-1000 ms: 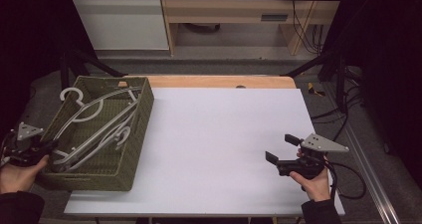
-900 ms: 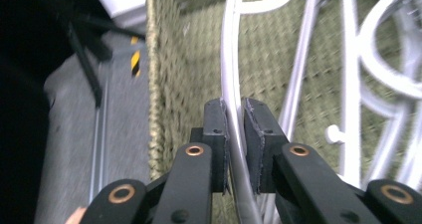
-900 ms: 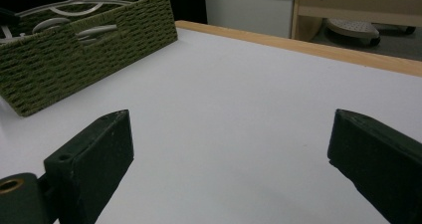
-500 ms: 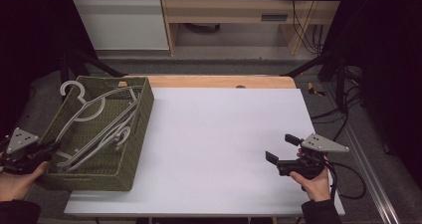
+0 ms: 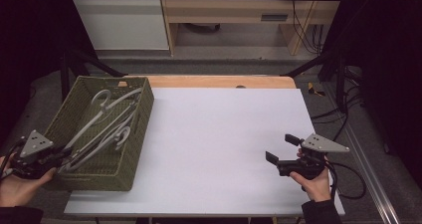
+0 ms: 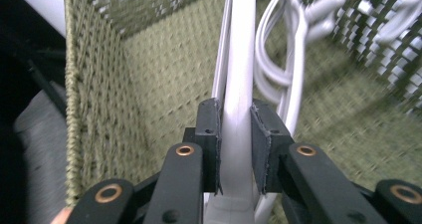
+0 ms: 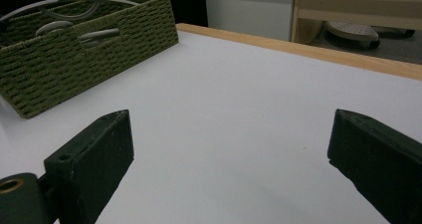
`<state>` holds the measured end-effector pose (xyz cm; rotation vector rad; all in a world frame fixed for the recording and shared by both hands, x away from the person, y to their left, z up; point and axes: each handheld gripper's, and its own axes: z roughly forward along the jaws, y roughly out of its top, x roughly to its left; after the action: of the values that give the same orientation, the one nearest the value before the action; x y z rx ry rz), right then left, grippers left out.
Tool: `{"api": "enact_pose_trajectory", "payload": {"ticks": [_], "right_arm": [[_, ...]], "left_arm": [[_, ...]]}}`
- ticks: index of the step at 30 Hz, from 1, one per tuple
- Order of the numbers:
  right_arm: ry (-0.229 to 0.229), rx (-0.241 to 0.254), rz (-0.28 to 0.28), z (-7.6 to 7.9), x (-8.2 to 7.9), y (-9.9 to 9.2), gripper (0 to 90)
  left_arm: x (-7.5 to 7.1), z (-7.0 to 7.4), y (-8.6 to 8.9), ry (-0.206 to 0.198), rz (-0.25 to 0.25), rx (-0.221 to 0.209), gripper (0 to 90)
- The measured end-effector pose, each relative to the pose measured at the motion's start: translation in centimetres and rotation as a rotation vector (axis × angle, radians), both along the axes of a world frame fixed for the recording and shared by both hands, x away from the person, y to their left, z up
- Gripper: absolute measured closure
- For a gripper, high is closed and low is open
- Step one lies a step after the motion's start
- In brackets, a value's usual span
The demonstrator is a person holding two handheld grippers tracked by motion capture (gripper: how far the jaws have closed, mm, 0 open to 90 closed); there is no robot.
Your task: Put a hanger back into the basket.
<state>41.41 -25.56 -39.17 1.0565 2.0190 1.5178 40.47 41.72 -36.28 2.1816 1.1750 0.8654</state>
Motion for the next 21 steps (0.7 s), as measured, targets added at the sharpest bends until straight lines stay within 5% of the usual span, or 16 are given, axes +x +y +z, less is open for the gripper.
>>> {"api": "enact_pose_trajectory", "payload": {"ticks": [2,5,7,11,17,21], "right_arm": [[-0.003,-0.001,-0.001,0.0,0.0,0.0,4.5],[0.000,0.003,-0.001,0.1,0.0,0.0,4.5],[0.002,0.000,0.002,0.0,0.0,0.0,4.6],[0.002,-0.002,0.004,0.0,0.0,0.1,4.5],[-0.003,0.001,0.001,0.1,0.0,0.0,4.5],[-0.003,0.004,0.003,0.2,-0.1,-0.1,4.5]], "left_arm": [[0.4,-0.5,0.1,0.048,0.017,0.047,76.3],[0.5,-0.7,0.6,0.050,0.027,0.026,76.2],[0.7,-0.6,0.7,0.099,0.001,0.024,75.9],[0.7,-0.6,-0.1,0.136,-0.028,0.019,73.9],[1.1,-0.3,-1.0,0.097,-0.025,-0.050,63.2],[0.9,0.5,-1.9,0.029,-0.019,-0.111,55.4]]}}
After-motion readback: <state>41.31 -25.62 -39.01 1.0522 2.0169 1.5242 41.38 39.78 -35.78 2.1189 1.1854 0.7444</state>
